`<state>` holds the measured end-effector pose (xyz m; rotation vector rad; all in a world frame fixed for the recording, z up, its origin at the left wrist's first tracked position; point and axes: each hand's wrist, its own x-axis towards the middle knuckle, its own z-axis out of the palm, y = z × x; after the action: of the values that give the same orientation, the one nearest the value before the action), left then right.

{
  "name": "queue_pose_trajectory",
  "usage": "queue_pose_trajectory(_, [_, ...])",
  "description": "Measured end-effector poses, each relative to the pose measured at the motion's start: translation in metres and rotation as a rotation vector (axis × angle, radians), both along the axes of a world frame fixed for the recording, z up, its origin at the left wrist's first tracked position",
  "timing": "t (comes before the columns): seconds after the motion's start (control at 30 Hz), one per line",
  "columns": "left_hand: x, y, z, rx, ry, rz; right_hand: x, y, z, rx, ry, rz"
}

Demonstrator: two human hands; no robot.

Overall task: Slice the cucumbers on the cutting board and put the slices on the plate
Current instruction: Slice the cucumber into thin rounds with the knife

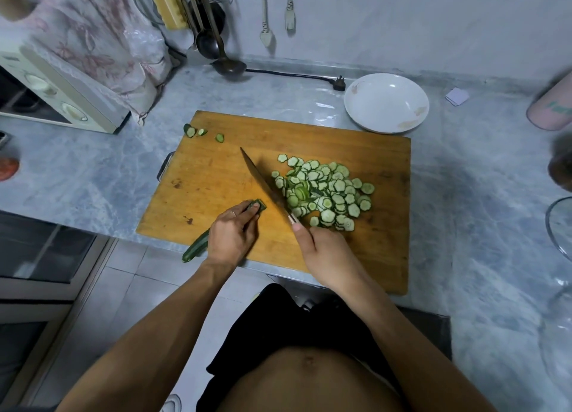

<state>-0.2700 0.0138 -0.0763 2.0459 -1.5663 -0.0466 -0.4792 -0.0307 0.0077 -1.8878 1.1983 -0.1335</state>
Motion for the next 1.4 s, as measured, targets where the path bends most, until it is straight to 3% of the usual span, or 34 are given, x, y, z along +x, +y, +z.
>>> queue_pose_trajectory(0.63, [0.005, -0.001, -0.009, 0.089, -0.014, -0.023, 0.016, 0.015, 0.010, 0.014, 0.068, 0.089])
queue_pose_trajectory(1.1, [0.001, 0.000, 0.000, 0.074, 0.007, -0.031, 0.016, -0.004, -0.004, 0.124, -0.009, -0.088])
queue_pose_trajectory(1.4, [0.002, 0.002, 0.003, 0.048, -0.009, -0.057, 0.006, -0.005, 0.000, 0.005, 0.013, -0.051])
